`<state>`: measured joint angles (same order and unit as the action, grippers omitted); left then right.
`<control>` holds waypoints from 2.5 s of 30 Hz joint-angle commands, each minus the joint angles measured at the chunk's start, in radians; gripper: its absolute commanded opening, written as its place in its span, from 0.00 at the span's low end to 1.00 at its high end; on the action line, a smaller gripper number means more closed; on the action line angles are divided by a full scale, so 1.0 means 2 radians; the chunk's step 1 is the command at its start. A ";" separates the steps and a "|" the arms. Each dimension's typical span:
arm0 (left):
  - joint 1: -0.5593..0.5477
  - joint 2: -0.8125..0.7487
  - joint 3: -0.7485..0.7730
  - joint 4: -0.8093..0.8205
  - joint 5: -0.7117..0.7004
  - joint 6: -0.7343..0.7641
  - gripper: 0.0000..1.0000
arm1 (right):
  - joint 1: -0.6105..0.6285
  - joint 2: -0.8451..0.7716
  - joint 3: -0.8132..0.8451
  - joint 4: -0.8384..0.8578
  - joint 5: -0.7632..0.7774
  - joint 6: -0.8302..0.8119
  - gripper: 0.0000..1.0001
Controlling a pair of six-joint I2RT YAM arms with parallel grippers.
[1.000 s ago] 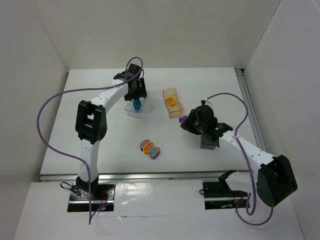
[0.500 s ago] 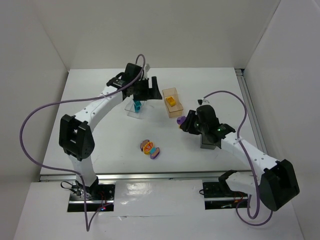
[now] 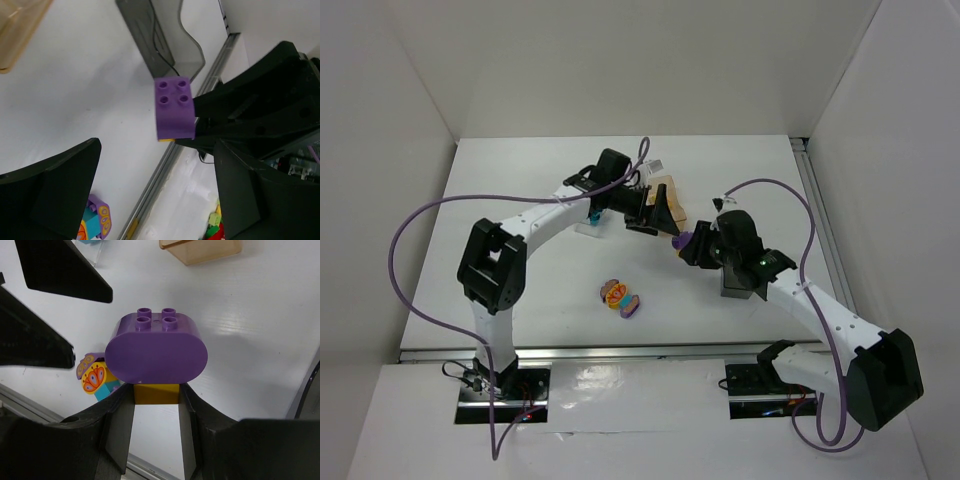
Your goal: Sort the legos into containers by color
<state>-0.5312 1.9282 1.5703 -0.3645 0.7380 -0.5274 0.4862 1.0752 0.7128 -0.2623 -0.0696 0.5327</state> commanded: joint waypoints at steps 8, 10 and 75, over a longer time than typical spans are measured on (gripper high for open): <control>-0.028 0.010 -0.009 0.045 0.031 0.014 0.92 | 0.002 -0.001 0.023 0.009 -0.017 -0.005 0.16; -0.028 0.015 0.000 0.045 0.031 0.009 0.86 | 0.002 -0.001 0.028 0.009 -0.021 -0.005 0.16; 0.060 -0.209 -0.050 -0.092 -0.292 -0.038 0.00 | -0.022 0.282 0.296 -0.008 0.192 -0.033 0.76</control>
<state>-0.3553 1.5150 1.4151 -0.5568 0.1535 -0.6456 0.4561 1.7969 1.2995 -0.2420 0.2028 0.4728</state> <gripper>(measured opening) 0.208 0.773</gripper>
